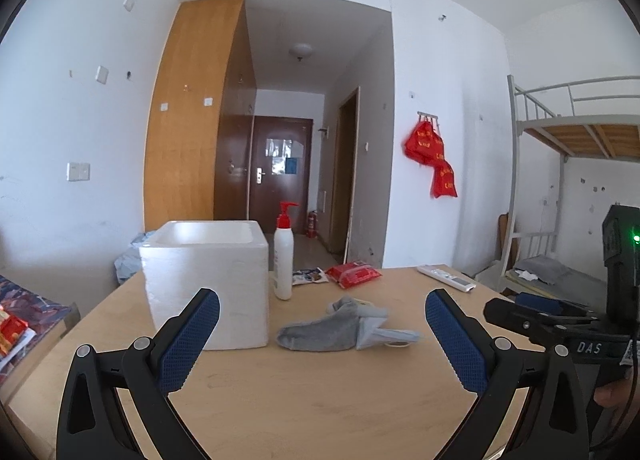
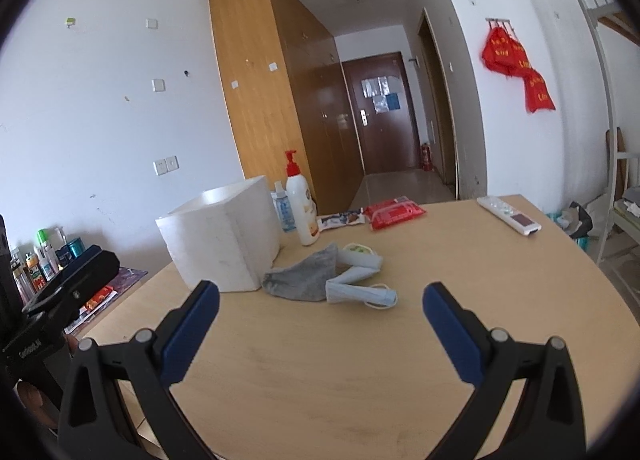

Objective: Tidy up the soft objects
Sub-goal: 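Withdraw both open grippers from the foam box back toward the table, then move the left gripper to the grey sock and close on it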

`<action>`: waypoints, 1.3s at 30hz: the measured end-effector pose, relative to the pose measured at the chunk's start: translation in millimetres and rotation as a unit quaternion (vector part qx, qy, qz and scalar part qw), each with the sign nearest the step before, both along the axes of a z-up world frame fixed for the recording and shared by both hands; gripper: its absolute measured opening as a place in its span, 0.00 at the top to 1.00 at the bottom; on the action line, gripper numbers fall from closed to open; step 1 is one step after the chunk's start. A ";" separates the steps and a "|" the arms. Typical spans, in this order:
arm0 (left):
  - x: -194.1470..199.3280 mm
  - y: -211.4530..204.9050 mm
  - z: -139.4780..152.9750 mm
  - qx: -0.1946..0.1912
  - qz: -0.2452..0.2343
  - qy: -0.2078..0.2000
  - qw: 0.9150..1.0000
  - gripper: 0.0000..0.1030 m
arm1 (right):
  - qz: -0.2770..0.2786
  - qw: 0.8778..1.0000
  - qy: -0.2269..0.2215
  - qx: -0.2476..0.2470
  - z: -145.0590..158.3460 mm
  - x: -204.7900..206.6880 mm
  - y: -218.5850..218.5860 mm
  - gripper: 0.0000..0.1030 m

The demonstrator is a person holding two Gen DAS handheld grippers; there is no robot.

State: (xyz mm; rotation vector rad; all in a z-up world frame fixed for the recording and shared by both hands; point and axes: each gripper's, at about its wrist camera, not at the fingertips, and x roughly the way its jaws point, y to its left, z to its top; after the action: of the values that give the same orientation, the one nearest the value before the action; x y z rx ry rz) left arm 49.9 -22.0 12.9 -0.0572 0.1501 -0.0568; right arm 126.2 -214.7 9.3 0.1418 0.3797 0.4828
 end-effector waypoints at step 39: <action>97.3 0.2 -20.6 -0.009 -0.049 0.101 0.994 0.00 | -0.008 0.996 0.079 -0.049 -22.7 78.0 19.4 0.00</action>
State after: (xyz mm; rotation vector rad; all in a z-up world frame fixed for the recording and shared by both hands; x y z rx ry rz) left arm 147.1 -21.8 -7.7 -0.0738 0.3541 -0.1514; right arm 204.1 -195.3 -13.4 0.0880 0.5561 0.4371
